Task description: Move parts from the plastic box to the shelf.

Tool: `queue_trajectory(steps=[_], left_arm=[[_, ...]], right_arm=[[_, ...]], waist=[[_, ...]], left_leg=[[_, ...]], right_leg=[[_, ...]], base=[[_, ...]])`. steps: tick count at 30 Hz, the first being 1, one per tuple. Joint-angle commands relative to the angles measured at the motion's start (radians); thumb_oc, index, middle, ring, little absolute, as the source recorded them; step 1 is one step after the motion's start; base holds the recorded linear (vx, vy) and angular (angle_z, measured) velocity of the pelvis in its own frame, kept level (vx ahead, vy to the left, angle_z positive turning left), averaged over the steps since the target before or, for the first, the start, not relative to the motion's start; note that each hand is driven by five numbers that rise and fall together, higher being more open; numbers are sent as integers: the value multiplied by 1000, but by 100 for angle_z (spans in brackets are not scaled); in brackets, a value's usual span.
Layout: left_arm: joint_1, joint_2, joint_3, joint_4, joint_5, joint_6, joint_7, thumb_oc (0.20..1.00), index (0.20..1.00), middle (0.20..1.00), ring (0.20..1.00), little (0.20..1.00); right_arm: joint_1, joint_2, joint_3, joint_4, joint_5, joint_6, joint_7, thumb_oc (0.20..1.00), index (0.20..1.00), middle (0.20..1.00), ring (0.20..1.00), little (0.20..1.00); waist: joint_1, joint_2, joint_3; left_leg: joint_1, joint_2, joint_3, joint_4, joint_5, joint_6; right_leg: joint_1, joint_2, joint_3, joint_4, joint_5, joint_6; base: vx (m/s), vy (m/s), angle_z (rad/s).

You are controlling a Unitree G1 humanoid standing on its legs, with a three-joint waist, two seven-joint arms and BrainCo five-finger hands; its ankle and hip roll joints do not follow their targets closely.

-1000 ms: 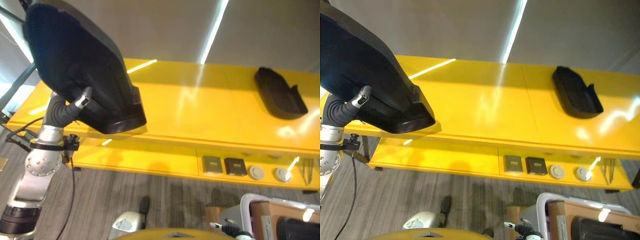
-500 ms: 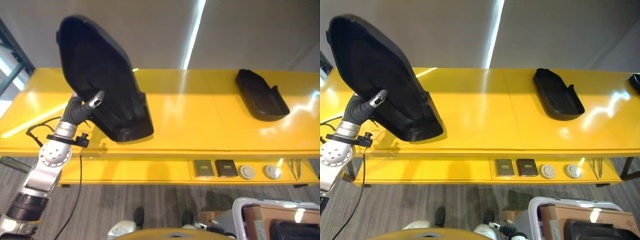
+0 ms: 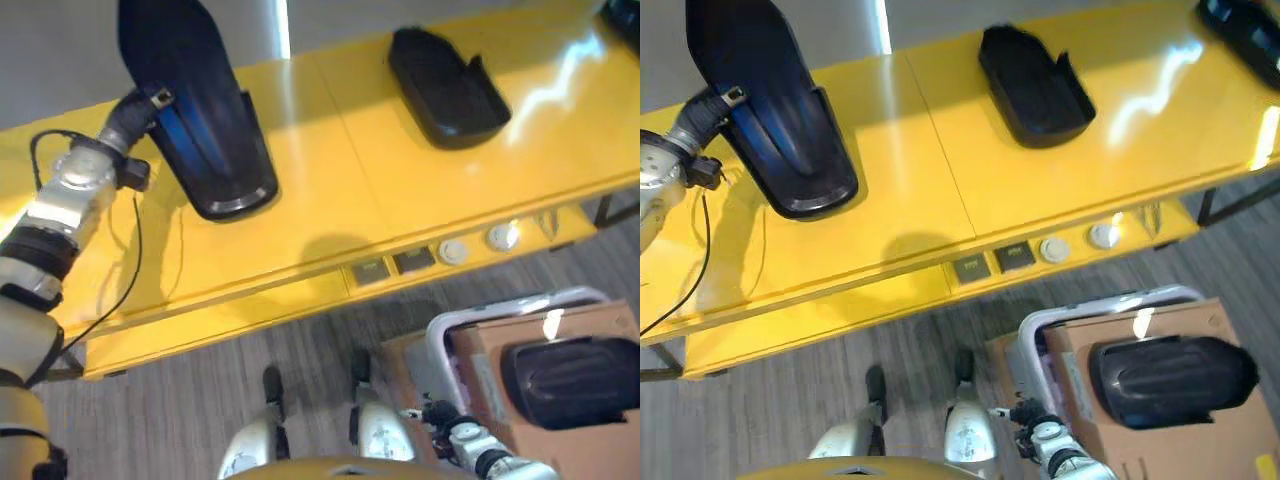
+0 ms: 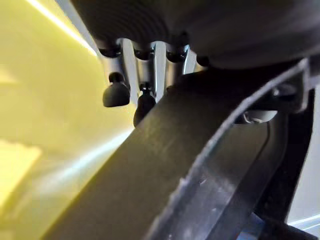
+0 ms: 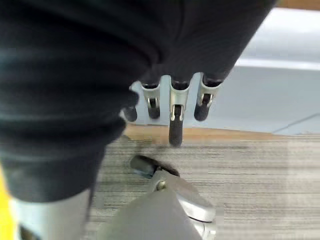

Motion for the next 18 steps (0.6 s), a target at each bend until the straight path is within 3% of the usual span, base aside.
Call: queue_trajectory(steps=[1,7,18], left_arm=[[-20,16,110,58,-26,-1,-31,200,200,200,200,200],[-36,26,79,117,13,15,-56,200,200,200,200,200],[-3,87,-24,5,66,17,-119,200,200,200,200,200]], right_arm=[[-13,49,58,28,26,9,-8,1000,1000,1000,1000,1000],[-23,59,87,41,27,11,1,1000,1000,1000,1000,1000],[-31,60,100,35,51,6,17,1000,1000,1000,1000,1000]], waist=[[34,-28,-37],[32,-33,-14],[39,-32,-13]], left_leg=[[-9,33,-52,-9,-27,-35],[-20,36,-39,-9,-24,-34],[-20,42,-41,-9,-22,-39]], right_leg=[[77,-41,24,5,-75,94],[55,-44,40,5,-65,97],[56,-40,41,5,-68,94]], base=[[9,24,-33],[3,4,-5],[3,-4,1]])
